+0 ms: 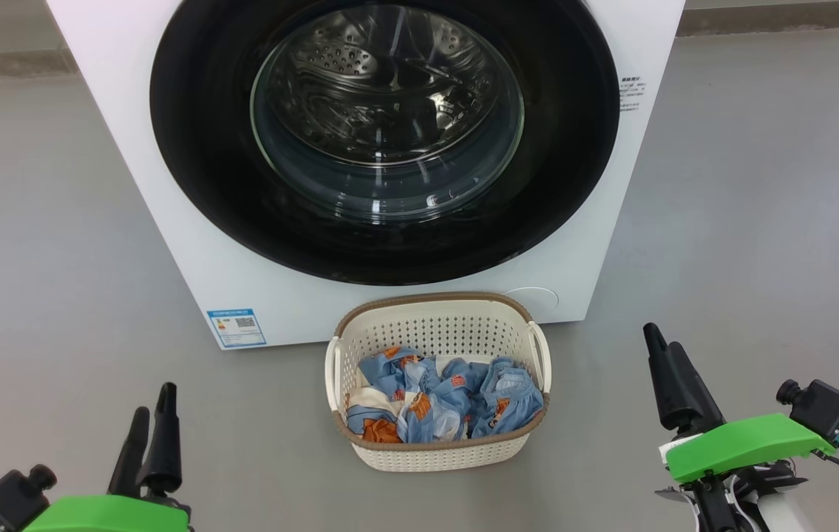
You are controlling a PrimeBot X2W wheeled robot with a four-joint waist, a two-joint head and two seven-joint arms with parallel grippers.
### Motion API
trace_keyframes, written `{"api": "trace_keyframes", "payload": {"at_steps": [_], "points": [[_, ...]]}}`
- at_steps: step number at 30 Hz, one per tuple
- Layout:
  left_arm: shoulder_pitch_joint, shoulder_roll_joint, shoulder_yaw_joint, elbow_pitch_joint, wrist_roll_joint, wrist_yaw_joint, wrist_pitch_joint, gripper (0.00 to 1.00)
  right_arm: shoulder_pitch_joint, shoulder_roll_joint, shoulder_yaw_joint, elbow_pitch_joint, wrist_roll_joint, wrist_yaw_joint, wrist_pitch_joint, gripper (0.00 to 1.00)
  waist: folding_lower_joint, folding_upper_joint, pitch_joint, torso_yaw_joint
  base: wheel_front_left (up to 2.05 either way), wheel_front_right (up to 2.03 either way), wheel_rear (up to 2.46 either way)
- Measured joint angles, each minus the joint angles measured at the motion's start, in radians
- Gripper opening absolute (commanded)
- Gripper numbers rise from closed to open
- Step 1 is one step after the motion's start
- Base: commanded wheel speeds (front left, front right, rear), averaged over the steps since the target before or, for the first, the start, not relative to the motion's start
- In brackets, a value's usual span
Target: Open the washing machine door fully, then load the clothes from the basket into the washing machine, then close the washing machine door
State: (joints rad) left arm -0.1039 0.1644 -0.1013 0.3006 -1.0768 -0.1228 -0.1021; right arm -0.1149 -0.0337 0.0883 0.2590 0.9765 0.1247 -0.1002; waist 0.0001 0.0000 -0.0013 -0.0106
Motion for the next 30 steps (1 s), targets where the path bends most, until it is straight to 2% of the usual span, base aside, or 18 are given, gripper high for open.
{"api": "trace_keyframes", "payload": {"at_steps": [30], "points": [[-0.023, 0.001, -0.03, 0.05, 0.346, -0.001, -0.083, 1.0, -0.047, -0.005, 0.012, 0.097, -0.441, 0.0, -0.082, 1.0, 0.0, 0.0, -0.01, 0.002, 0.0, 0.0, 0.0]]}}
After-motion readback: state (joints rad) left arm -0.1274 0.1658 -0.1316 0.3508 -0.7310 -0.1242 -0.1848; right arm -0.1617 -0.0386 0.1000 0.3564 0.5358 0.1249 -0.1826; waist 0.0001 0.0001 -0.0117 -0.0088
